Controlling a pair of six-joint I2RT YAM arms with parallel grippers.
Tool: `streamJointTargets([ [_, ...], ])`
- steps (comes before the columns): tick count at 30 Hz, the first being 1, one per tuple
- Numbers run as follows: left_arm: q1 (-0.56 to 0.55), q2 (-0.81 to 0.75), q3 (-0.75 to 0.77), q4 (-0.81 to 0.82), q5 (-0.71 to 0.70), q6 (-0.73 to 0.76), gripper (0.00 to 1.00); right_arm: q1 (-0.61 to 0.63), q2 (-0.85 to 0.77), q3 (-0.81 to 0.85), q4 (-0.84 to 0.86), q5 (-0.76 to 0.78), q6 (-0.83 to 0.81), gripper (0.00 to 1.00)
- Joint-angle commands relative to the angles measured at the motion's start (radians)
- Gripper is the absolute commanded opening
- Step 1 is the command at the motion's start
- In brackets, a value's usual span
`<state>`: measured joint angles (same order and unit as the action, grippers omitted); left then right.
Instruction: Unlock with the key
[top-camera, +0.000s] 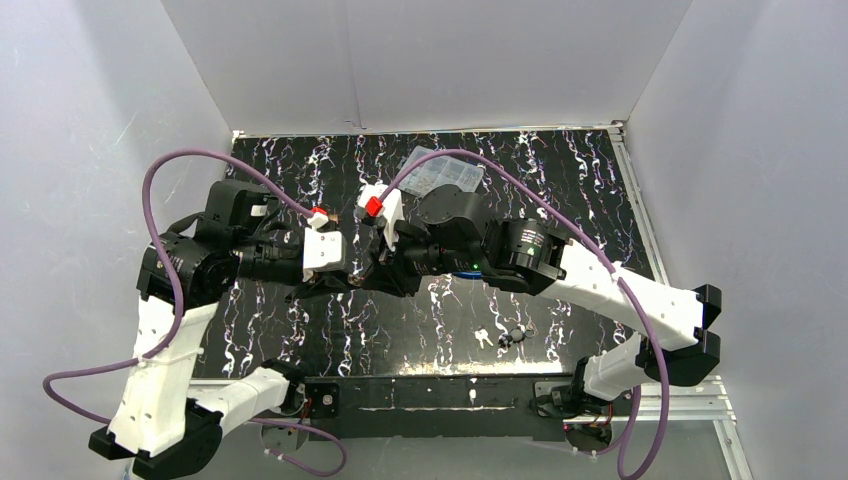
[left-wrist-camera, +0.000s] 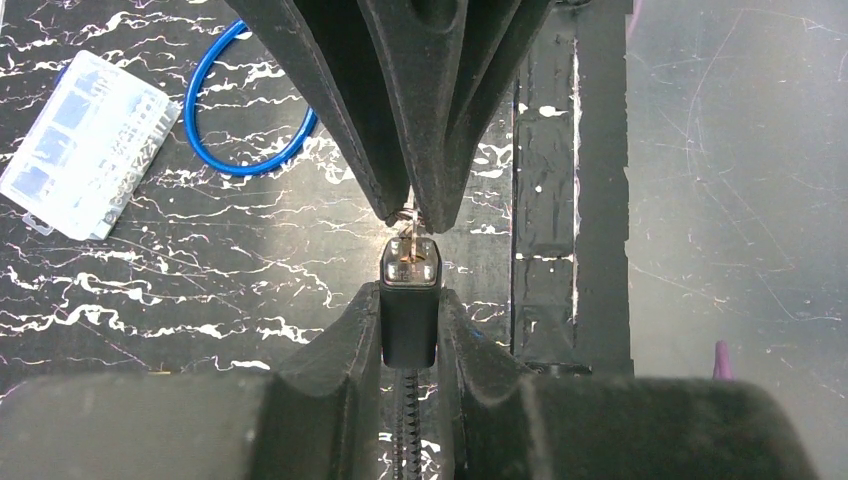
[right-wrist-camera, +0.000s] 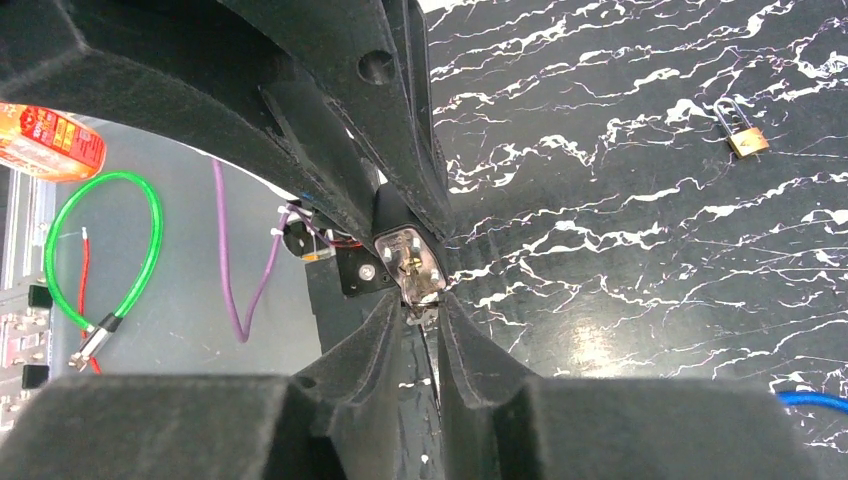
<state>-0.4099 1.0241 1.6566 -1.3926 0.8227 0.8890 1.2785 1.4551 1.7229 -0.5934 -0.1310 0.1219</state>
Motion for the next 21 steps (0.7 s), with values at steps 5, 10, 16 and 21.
streamJointTargets([
  [5, -0.004, -0.009, 0.024, -0.021, 0.028, 0.01, 0.0, 0.007, -0.029, 0.005, 0.061, 0.006, 0.009, 0.24],
  [10, -0.003, -0.01, 0.023, -0.033, 0.025, 0.02, 0.0, 0.011, -0.016, 0.028, 0.047, 0.028, -0.003, 0.28],
  [16, -0.003, -0.01, 0.024, -0.04, 0.022, 0.026, 0.0, 0.033, -0.007, 0.041, 0.039, 0.111, -0.044, 0.31],
  [21, -0.003, -0.014, 0.026, -0.04, 0.022, 0.028, 0.0, 0.056, -0.031, 0.017, 0.081, 0.171, -0.081, 0.41],
])
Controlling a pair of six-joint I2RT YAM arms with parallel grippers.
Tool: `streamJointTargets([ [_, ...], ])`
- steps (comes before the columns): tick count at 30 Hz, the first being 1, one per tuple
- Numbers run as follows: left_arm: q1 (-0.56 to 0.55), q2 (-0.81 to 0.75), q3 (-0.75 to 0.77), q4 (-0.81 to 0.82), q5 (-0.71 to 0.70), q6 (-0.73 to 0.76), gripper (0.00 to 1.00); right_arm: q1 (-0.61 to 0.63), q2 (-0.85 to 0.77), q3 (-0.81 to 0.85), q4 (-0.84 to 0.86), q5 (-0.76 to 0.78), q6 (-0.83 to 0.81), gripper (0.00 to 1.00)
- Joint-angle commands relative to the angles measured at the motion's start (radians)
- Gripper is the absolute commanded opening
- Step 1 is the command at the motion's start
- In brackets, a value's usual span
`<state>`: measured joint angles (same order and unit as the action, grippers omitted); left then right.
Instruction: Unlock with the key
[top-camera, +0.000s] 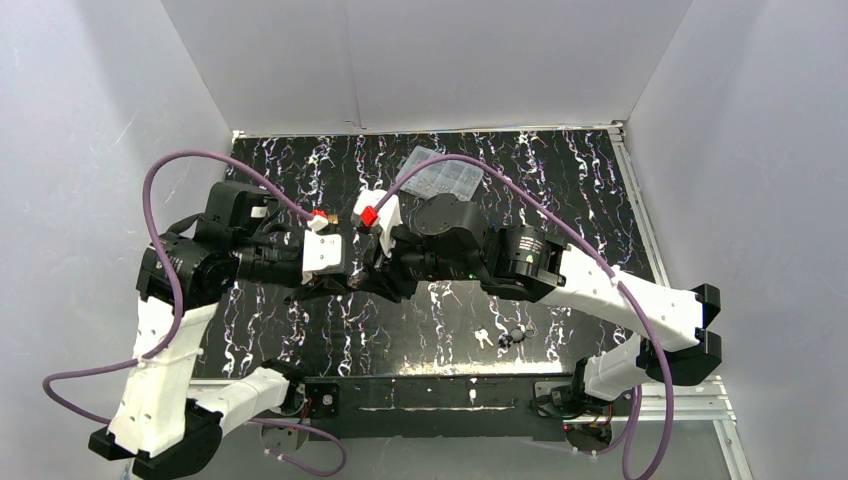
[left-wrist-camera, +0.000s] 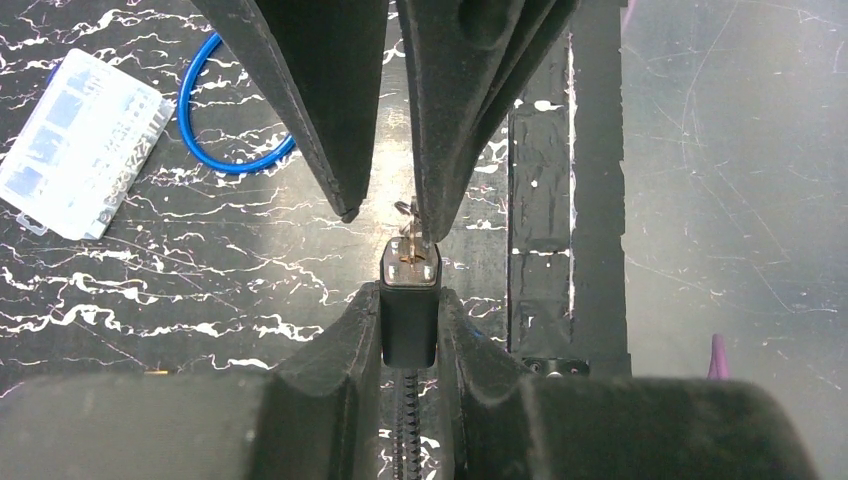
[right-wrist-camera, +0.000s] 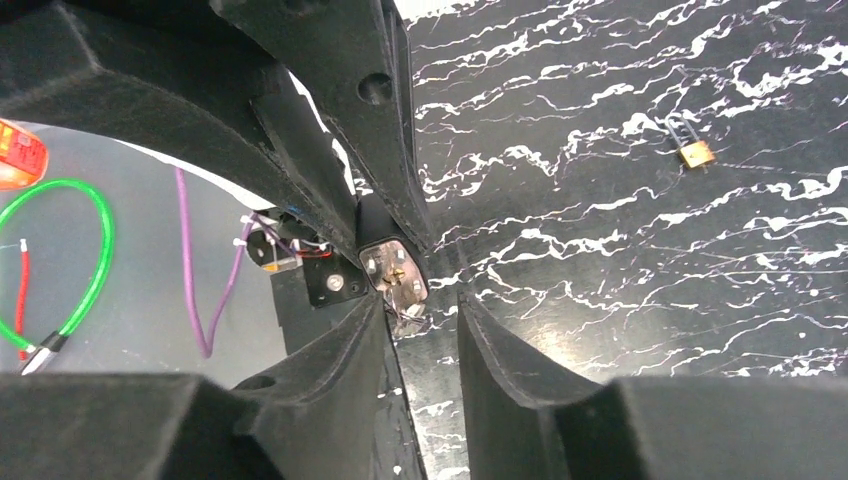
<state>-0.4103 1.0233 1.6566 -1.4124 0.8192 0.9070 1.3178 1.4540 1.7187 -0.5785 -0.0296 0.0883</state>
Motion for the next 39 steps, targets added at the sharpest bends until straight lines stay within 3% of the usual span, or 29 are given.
streamJointTargets([
  [1, -0.004, -0.015, 0.026, -0.018, 0.023, 0.01, 0.0, 0.019, -0.034, 0.017, 0.072, 0.07, -0.051, 0.42],
  [5, -0.004, -0.017, 0.029, -0.018, 0.021, 0.011, 0.0, 0.021, -0.037, 0.011, 0.088, 0.072, -0.051, 0.4],
  [12, -0.002, -0.017, 0.043, -0.014, 0.015, 0.009, 0.0, 0.023, -0.016, 0.024, 0.071, 0.056, -0.037, 0.23],
  [17, -0.003, -0.023, 0.043, 0.011, 0.011, -0.001, 0.0, 0.023, -0.016, 0.02, 0.068, 0.06, -0.023, 0.01],
  [25, -0.003, -0.086, -0.009, 0.169, -0.031, -0.015, 0.0, 0.018, -0.006, -0.027, 0.109, 0.057, 0.088, 0.01],
  [34, -0.003, -0.104, 0.005, 0.242, -0.031, -0.014, 0.0, 0.008, -0.001, -0.062, 0.13, 0.037, 0.149, 0.01],
  [39, -0.003, -0.161, -0.061, 0.384, -0.086, 0.001, 0.0, -0.032, 0.013, -0.051, 0.114, -0.012, 0.228, 0.01],
])
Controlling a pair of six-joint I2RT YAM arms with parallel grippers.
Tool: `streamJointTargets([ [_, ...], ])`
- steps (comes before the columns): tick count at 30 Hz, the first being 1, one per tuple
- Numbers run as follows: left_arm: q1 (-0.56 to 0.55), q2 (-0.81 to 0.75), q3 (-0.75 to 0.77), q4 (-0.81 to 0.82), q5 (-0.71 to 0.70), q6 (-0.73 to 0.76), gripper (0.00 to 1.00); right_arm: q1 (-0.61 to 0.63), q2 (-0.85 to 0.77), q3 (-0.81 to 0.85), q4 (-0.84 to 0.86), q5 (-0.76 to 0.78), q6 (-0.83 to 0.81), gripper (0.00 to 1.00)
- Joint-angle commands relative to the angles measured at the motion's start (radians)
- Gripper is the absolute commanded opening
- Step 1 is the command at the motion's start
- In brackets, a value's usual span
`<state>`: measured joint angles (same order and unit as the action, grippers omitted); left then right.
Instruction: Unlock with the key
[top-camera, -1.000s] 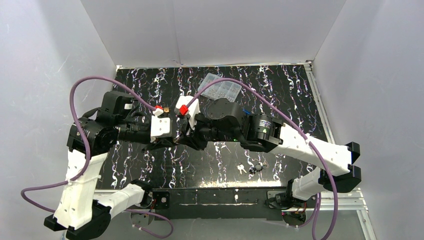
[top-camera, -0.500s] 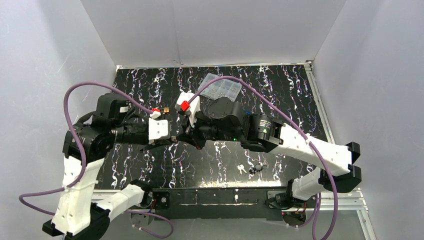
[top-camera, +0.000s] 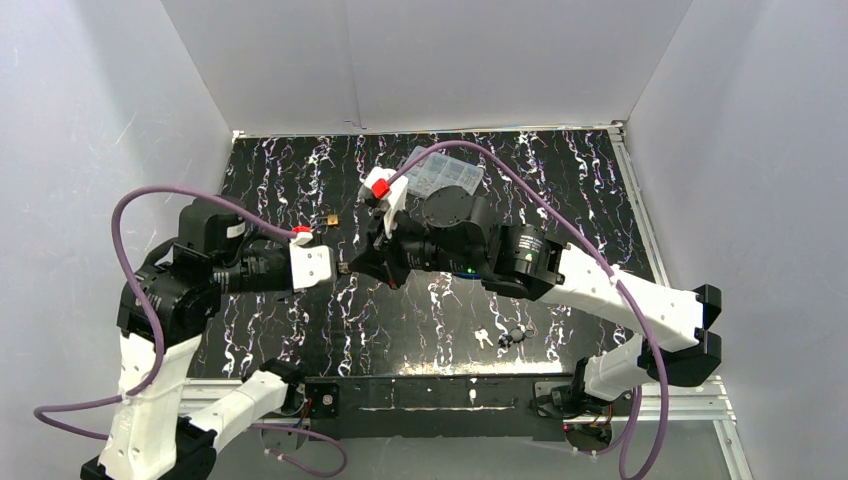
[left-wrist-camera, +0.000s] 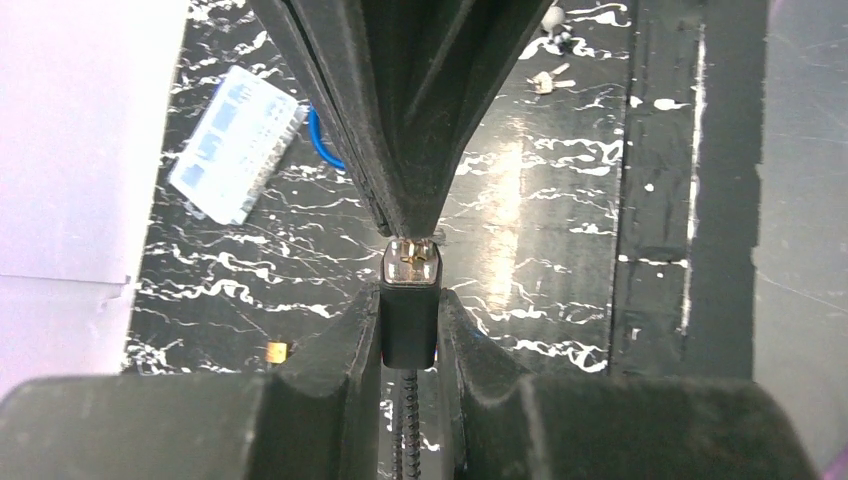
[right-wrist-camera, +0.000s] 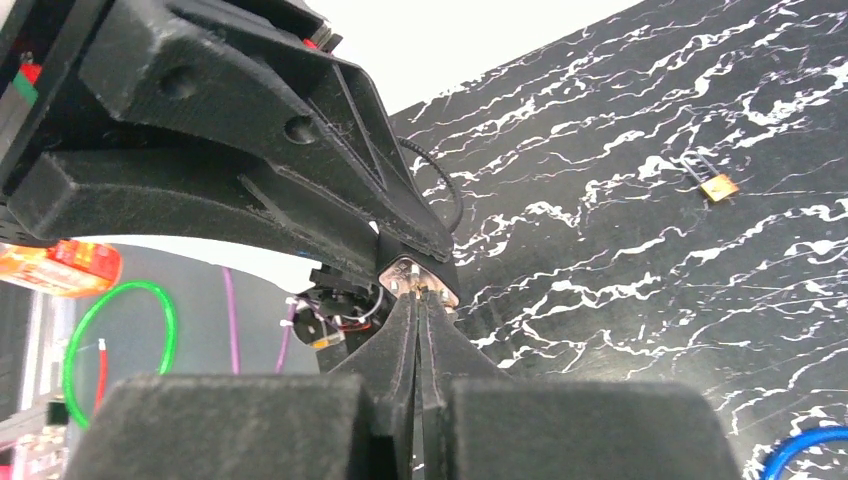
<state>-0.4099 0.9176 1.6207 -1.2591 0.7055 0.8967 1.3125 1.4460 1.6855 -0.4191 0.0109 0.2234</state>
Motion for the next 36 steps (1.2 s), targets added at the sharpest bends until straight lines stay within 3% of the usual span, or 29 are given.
streamJointTargets([
  [1, -0.003, -0.065, -0.037, 0.26, 0.013, 0.02, 0.0, -0.042, 0.028, -0.015, -0.052, -0.066, 0.118, 0.01],
  [6, -0.003, -0.11, -0.092, 0.389, -0.04, 0.07, 0.0, -0.098, 0.016, -0.069, 0.001, -0.137, 0.219, 0.01],
  [17, -0.005, -0.192, -0.231, 0.531, -0.135, 0.202, 0.0, -0.15, 0.027, -0.052, -0.033, -0.12, 0.326, 0.01],
  [27, -0.004, -0.219, -0.283, 0.568, -0.183, 0.225, 0.0, -0.208, 0.023, -0.034, -0.026, -0.225, 0.43, 0.01],
  [36, -0.003, -0.192, -0.245, 0.513, -0.189, 0.152, 0.0, -0.237, -0.059, -0.054, 0.002, -0.28, 0.412, 0.66],
])
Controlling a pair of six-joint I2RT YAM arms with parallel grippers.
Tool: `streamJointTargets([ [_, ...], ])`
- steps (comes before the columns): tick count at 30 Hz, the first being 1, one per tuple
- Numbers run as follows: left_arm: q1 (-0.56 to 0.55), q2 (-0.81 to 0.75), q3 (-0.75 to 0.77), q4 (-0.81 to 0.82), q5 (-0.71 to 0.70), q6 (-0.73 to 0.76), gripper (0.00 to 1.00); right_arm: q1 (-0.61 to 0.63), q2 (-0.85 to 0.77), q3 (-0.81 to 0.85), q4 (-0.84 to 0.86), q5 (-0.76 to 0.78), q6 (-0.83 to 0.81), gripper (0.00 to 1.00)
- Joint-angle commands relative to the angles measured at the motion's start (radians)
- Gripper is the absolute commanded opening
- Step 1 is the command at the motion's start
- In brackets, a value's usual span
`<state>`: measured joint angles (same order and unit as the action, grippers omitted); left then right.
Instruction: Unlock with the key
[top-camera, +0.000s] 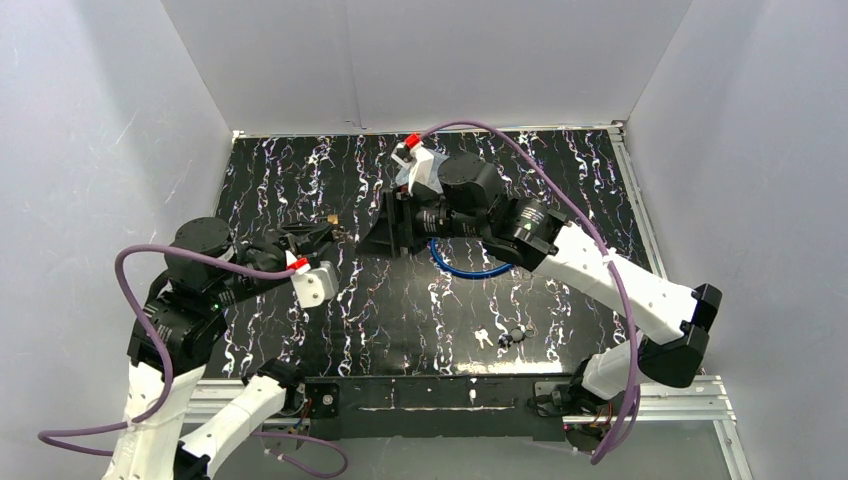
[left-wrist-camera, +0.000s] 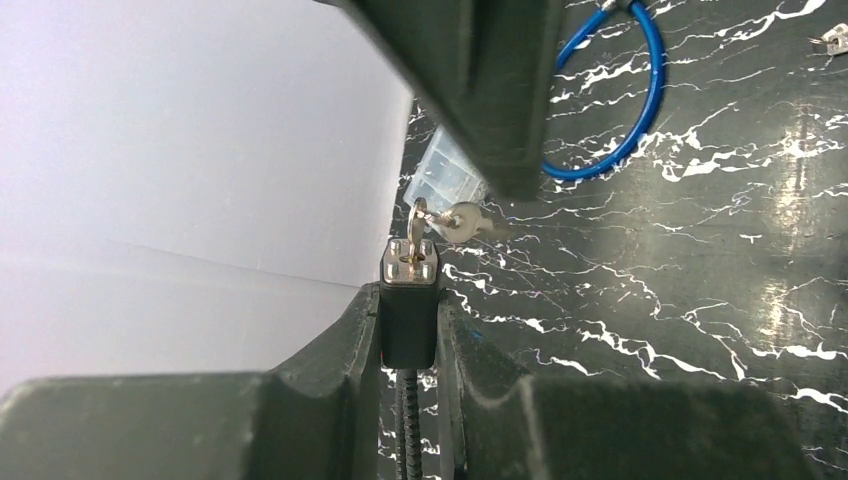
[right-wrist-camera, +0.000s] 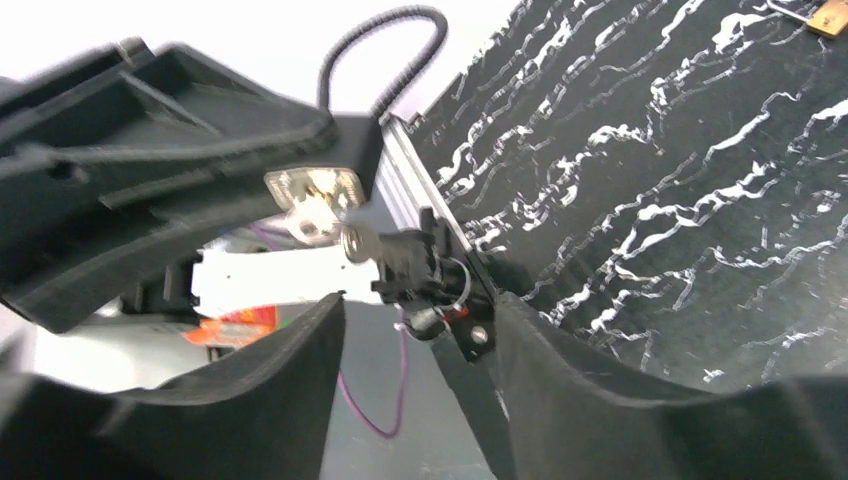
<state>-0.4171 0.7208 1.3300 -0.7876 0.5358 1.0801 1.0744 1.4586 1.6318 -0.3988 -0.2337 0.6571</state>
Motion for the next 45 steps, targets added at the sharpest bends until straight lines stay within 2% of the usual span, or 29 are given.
streamJointTargets([
  [1, 0.004, 0.009, 0.052, 0.036, -0.023, -0.041, 0.0, -0.001, -0.081, 0.004, -0.022, -0.034, -0.033, 0.7],
  [5, 0.004, 0.031, 0.093, -0.009, -0.001, -0.083, 0.0, -0.003, -0.135, -0.003, -0.025, -0.011, -0.094, 0.77],
  [11, 0.003, 0.117, 0.23, -0.204, 0.092, -0.181, 0.0, -0.002, -0.236, -0.082, 0.032, 0.022, -0.248, 0.79],
  [16, 0.004, 0.173, 0.308, -0.318, 0.185, -0.24, 0.0, 0.022, -0.241, -0.062, 0.03, 0.071, -0.381, 0.79],
  [20, 0.003, 0.225, 0.357, -0.42, 0.231, -0.239, 0.0, 0.124, -0.183, 0.028, -0.007, 0.153, -0.539, 0.71],
  [22, 0.004, 0.234, 0.359, -0.444, 0.233, -0.225, 0.0, 0.192, -0.13, 0.1, -0.029, 0.204, -0.617, 0.62],
  [25, 0.004, 0.234, 0.356, -0.453, 0.231, -0.213, 0.0, 0.199, -0.093, 0.134, -0.023, 0.192, -0.626, 0.55],
  [27, 0.004, 0.23, 0.35, -0.455, 0.227, -0.198, 0.0, 0.2, -0.055, 0.169, -0.052, 0.176, -0.625, 0.47],
  [31, 0.004, 0.227, 0.355, -0.466, 0.229, -0.171, 0.0, 0.2, -0.038, 0.157, -0.062, 0.169, -0.624, 0.38],
  [39, 0.003, 0.228, 0.365, -0.481, 0.231, -0.16, 0.0, 0.2, -0.065, 0.112, -0.063, 0.144, -0.618, 0.37],
  [43, 0.004, 0.228, 0.366, -0.483, 0.233, -0.16, 0.0, 0.2, -0.069, 0.109, -0.067, 0.134, -0.61, 0.22],
  [45, 0.004, 0.229, 0.371, -0.484, 0.231, -0.158, 0.0, 0.2, -0.073, 0.103, -0.068, 0.123, -0.608, 0.18],
])
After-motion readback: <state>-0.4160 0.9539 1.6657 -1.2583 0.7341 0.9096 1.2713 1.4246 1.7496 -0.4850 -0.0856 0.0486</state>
